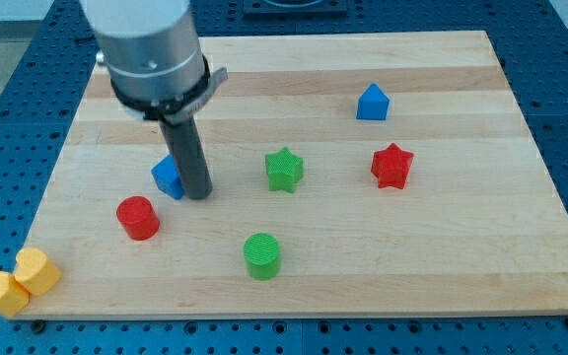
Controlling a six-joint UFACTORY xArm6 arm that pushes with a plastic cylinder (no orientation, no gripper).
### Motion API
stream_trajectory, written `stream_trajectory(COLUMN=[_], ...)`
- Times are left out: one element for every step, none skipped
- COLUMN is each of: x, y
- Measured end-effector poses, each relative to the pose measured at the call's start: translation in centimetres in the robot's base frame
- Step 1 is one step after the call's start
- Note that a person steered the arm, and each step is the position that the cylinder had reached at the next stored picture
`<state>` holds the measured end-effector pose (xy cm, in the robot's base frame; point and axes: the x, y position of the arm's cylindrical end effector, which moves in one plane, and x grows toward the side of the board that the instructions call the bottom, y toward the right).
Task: Push the green star down a bit
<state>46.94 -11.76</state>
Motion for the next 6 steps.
stream_trajectory(x=[-3.4,-5.5,-5.5,-5.1,-2.6,-0.6], y=[0.2,2.4,6.9,8.9,9.1,9.1])
